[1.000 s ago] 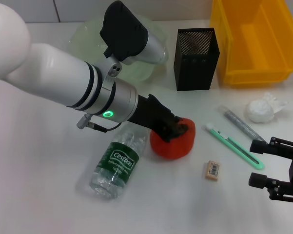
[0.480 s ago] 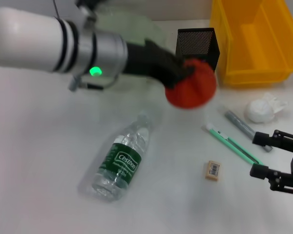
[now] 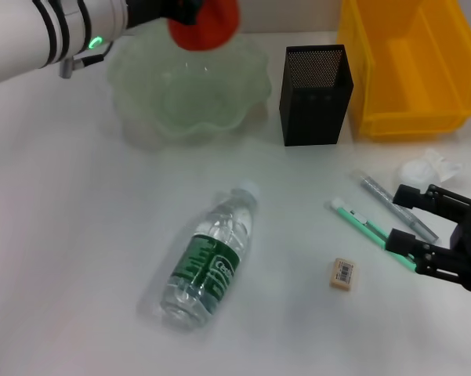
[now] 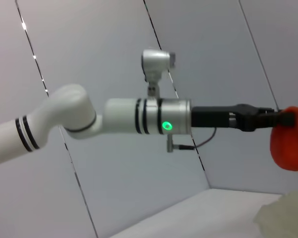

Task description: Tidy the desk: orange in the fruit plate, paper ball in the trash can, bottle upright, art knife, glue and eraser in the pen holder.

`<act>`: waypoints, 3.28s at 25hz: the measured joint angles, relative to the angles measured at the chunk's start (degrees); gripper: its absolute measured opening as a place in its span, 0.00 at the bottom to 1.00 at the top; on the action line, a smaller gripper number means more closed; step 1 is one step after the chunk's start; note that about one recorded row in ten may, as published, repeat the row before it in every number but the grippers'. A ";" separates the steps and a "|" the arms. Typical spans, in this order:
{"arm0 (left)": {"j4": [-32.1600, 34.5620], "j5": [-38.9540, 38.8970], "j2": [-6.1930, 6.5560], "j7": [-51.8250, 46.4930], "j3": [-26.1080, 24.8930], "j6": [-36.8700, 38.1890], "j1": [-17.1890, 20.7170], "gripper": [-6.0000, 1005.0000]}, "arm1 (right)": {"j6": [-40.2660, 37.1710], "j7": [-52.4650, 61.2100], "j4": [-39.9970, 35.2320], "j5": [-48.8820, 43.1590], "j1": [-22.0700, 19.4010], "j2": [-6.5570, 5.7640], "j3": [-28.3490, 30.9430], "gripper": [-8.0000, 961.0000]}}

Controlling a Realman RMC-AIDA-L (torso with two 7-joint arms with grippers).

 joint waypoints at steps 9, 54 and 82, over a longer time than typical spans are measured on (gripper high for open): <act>-5.03 -2.13 -0.08 -0.20 0.77 -7.61 -0.86 0.35 | 0.77 -0.01 0.96 0.02 0.98 0.69 -0.02 0.77; -25.71 -27.02 2.57 43.72 -26.77 67.99 5.12 0.86 | 18.06 72.49 -51.70 -31.84 12.01 0.62 -28.96 0.76; -26.67 -26.24 1.83 43.48 -26.84 65.58 5.07 0.86 | 28.15 72.45 -34.69 -37.49 19.19 0.72 -35.43 0.54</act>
